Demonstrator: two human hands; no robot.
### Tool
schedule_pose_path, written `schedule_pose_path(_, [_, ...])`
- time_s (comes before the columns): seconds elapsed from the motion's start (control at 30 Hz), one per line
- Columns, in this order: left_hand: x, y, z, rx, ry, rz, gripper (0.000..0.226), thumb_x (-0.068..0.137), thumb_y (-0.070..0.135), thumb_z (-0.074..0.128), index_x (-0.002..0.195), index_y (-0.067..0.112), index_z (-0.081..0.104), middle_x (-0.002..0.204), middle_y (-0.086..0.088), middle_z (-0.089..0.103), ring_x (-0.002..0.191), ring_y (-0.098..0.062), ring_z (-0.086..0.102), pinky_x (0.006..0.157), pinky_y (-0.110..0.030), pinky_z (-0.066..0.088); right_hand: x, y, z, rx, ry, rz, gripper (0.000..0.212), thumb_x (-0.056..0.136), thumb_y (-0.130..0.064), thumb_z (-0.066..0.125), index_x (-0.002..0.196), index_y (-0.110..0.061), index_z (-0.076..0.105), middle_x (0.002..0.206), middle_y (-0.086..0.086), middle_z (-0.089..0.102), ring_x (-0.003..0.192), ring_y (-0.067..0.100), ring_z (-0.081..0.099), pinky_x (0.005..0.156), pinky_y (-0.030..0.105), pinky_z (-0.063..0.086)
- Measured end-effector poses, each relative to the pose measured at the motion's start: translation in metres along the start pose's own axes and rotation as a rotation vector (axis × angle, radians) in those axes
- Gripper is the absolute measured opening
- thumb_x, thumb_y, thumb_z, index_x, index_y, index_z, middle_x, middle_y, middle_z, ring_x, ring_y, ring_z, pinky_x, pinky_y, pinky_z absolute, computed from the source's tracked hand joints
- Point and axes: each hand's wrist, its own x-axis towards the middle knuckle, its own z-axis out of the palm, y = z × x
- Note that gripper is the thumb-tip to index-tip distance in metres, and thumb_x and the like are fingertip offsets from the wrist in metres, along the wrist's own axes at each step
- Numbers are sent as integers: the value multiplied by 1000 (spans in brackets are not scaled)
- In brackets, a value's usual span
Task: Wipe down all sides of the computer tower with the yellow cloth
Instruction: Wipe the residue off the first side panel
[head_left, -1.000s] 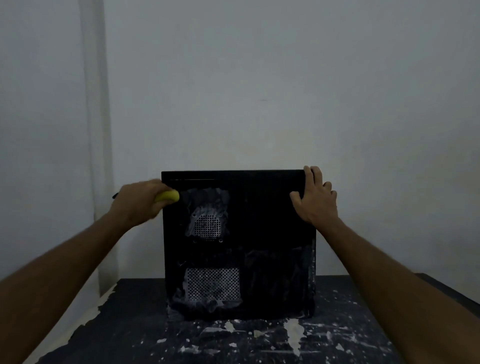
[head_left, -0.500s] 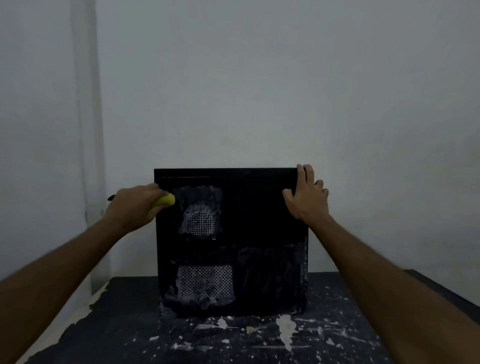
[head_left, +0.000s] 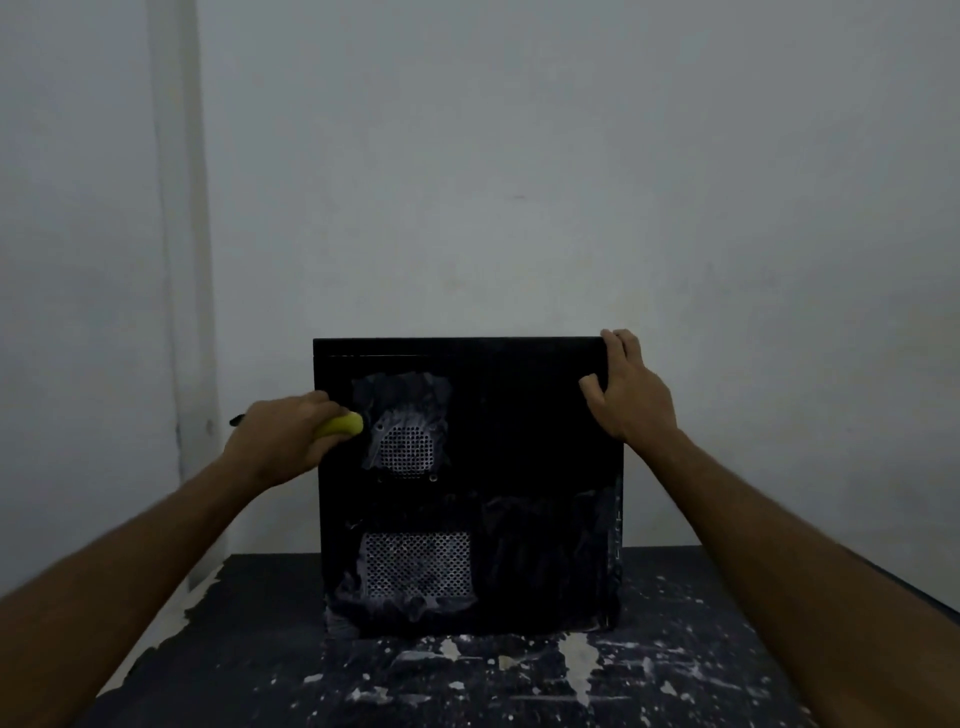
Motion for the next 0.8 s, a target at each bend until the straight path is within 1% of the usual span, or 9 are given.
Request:
schedule_pose_path(0.07, [-1, 8, 2, 1, -66, 64, 36, 94, 54, 62, 117, 28, 73, 101, 7, 67, 82, -23, 70, 57, -29, 39, 2, -2, -2, 110, 67, 5, 50, 100, -34, 51, 145, -12, 43, 151, 4, 39, 100, 32, 63, 78, 37, 46])
schedule_pose_path(0.13, [0, 8, 2, -10, -103, 75, 36, 94, 54, 63, 119, 30, 73, 103, 8, 67, 85, -22, 70, 59, -29, 38, 6, -5, -2, 260, 133, 70, 42, 99, -26, 54, 139, -12, 52, 143, 5, 49, 114, 27, 59, 91, 33, 44])
schedule_pose_path(0.23, [2, -1, -1, -42, -14, -6, 42, 92, 61, 56, 113, 29, 74, 97, 8, 66, 79, -23, 69, 56, -30, 43, 9, -12, -4, 490, 184, 212, 41, 97, -17, 56, 138, -10, 58, 140, 6, 56, 126, 21, 54, 103, 25, 38])
schedule_pose_path(0.3, [2, 6, 0, -42, -72, 37, 39, 94, 58, 60, 117, 30, 73, 101, 8, 67, 84, -23, 70, 59, -30, 41, 9, -15, -4, 547, 198, 214, 43, 95, -13, 58, 138, -10, 58, 139, 6, 56, 126, 18, 53, 106, 26, 40])
schedule_pose_path(0.37, [2, 11, 0, -16, -125, 79, 38, 95, 56, 61, 122, 32, 72, 106, 8, 68, 89, -22, 70, 63, -30, 38, 7, -15, -4, 553, 148, 140, 46, 94, -9, 59, 140, -8, 54, 140, 7, 53, 124, 15, 50, 105, 25, 40])
schedule_pose_path(0.5, [-3, 6, 1, -59, 17, -60, 55, 89, 69, 47, 114, 29, 74, 97, 6, 67, 78, -24, 69, 57, -29, 40, 2, -10, -3, 405, 50, -5, 50, 95, -5, 57, 144, -6, 47, 148, 9, 44, 130, 18, 46, 105, 20, 32])
schedule_pose_path(0.57, [-5, 12, 3, -51, -53, -14, 60, 88, 73, 42, 116, 30, 73, 100, 8, 67, 83, -22, 69, 59, -29, 39, 0, -10, -3, 384, 39, -3, 51, 97, -5, 54, 147, -6, 45, 153, 8, 41, 135, 18, 43, 108, 19, 28])
schedule_pose_path(0.7, [-2, 8, -2, -25, -24, -33, 47, 93, 66, 53, 117, 31, 74, 101, 7, 68, 85, -23, 69, 60, -30, 40, -3, -12, -4, 397, 29, 28, 55, 96, -1, 52, 150, -7, 44, 159, 7, 38, 144, 19, 37, 114, 18, 22])
schedule_pose_path(0.8, [-2, 11, 1, -12, -60, -40, 42, 95, 60, 59, 120, 30, 72, 105, 6, 68, 87, -23, 69, 62, -30, 40, -3, -12, -6, 352, 0, 11, 57, 95, -3, 53, 151, -9, 41, 160, 5, 34, 139, 20, 41, 110, 24, 30])
